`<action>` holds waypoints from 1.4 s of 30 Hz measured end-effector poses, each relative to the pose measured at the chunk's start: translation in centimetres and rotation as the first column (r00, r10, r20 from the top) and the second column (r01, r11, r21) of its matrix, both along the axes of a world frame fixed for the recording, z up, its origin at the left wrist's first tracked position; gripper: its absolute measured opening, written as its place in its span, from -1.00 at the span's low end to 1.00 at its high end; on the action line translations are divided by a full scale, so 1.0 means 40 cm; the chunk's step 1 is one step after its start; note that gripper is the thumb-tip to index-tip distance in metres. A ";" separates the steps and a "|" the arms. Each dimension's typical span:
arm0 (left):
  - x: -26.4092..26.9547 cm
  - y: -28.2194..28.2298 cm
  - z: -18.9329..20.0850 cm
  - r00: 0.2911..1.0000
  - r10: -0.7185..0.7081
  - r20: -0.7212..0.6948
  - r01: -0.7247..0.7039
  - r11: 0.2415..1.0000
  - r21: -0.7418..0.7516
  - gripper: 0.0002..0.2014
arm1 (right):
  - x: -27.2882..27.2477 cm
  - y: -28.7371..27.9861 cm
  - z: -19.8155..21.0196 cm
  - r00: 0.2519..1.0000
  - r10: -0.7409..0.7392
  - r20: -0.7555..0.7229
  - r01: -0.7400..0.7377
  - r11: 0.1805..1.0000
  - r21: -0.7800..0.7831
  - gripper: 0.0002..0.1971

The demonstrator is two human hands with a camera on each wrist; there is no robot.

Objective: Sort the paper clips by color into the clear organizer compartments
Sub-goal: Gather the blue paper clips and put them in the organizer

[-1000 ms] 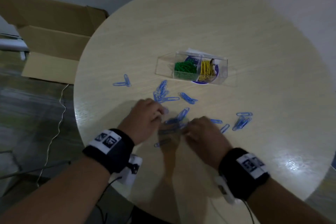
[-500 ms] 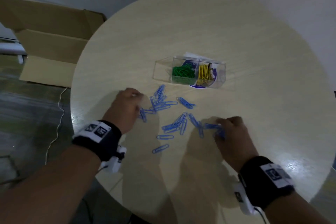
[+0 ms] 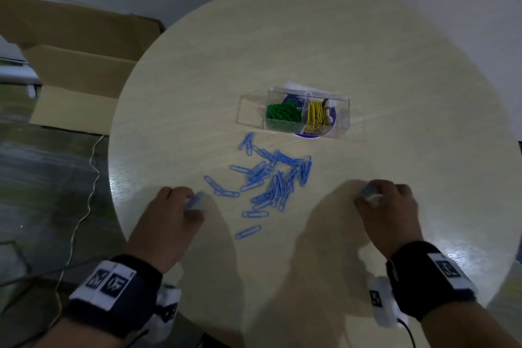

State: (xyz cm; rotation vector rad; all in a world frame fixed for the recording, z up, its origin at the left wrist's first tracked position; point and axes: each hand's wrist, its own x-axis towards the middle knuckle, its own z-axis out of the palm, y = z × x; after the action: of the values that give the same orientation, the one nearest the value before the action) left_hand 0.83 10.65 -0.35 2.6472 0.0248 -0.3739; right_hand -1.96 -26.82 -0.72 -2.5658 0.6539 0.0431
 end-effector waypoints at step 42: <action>0.115 -0.275 0.007 0.984 -0.173 0.032 0.175 0.983 -0.053 -0.72 | 0.086 0.138 0.007 0.866 0.462 -0.188 -0.479 0.876 -0.055 -0.82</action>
State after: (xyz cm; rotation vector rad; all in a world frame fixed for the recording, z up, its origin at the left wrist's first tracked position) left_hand 5.42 -0.34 -0.08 2.6063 -0.2240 -0.3898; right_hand 1.49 -21.31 -0.43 -2.7806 0.0662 0.4067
